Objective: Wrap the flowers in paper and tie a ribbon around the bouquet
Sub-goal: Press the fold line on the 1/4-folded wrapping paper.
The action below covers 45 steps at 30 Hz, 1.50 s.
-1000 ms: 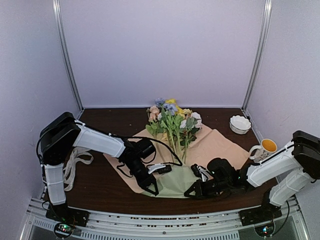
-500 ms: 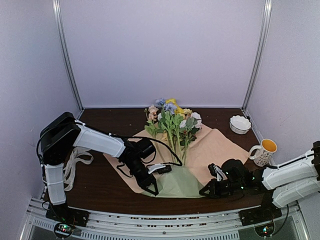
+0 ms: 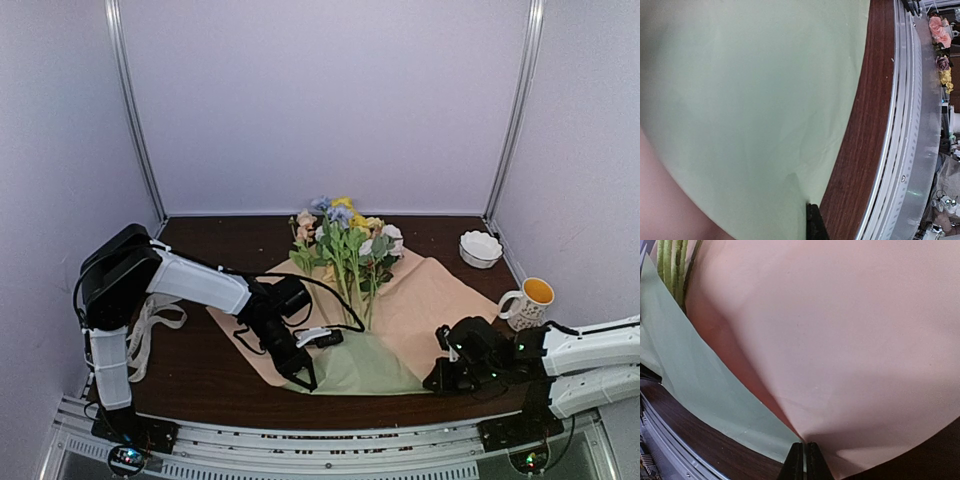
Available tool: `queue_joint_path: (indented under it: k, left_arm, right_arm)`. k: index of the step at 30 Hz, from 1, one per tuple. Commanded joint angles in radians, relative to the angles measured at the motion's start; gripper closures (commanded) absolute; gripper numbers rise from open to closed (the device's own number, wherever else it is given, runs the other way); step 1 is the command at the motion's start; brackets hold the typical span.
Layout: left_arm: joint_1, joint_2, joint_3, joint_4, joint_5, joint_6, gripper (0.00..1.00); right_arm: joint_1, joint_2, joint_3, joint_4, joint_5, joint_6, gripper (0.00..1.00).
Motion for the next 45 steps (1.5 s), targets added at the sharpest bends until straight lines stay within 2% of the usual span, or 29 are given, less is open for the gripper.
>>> queue_joint_path:
  k: [1,4,6,8,11,14,20,24,28,37,39,45]
  left_arm:
    - [-0.001,0.048,-0.022,-0.098,-0.077,0.017,1.0]
    - [-0.001,0.049,-0.023,-0.098,-0.073,0.015,1.0]
    - [-0.001,0.05,-0.022,-0.096,-0.069,0.014,1.0]
    - [-0.001,0.05,-0.023,-0.096,-0.072,0.013,1.0]
    - [-0.001,0.05,-0.023,-0.096,-0.074,0.013,1.0]
    - [-0.001,0.054,-0.022,-0.096,-0.067,0.011,1.0]
    - [-0.001,0.054,-0.017,-0.101,-0.074,0.01,1.0]
    - [-0.001,0.052,-0.008,-0.125,-0.094,-0.002,1.0]
    - [-0.001,0.041,0.019,-0.205,-0.154,-0.023,0.93]
    - [-0.001,-0.009,0.003,-0.248,-0.209,-0.059,0.85]
    - [-0.001,-0.014,0.0,-0.258,-0.223,-0.062,0.86]
    - [0.001,-0.026,-0.009,-0.285,-0.24,-0.058,0.97]
  right_arm:
    - [0.03,0.007,0.049,-0.315,0.099,-0.021,0.93]
    - [0.04,0.014,0.157,-0.424,0.158,-0.059,0.93]
    - [0.053,0.022,0.229,-0.44,0.163,-0.098,0.93]
    - [0.076,0.039,0.293,-0.409,0.153,-0.133,0.93]
    - [0.116,0.092,0.347,-0.27,0.104,-0.174,0.93]
    - [0.128,0.181,0.345,-0.126,0.019,-0.174,0.93]
    - [0.128,0.307,0.323,-0.027,-0.014,-0.152,0.94]
    - [0.13,0.361,0.309,-0.095,0.022,-0.144,0.95]
    - [0.136,0.38,0.304,-0.171,0.071,-0.14,0.96]
    - [0.146,0.375,0.26,-0.157,0.066,-0.13,0.96]
    - [0.148,0.375,0.255,-0.158,0.068,-0.133,0.96]
    - [0.155,0.37,0.253,-0.147,0.073,-0.135,0.96]
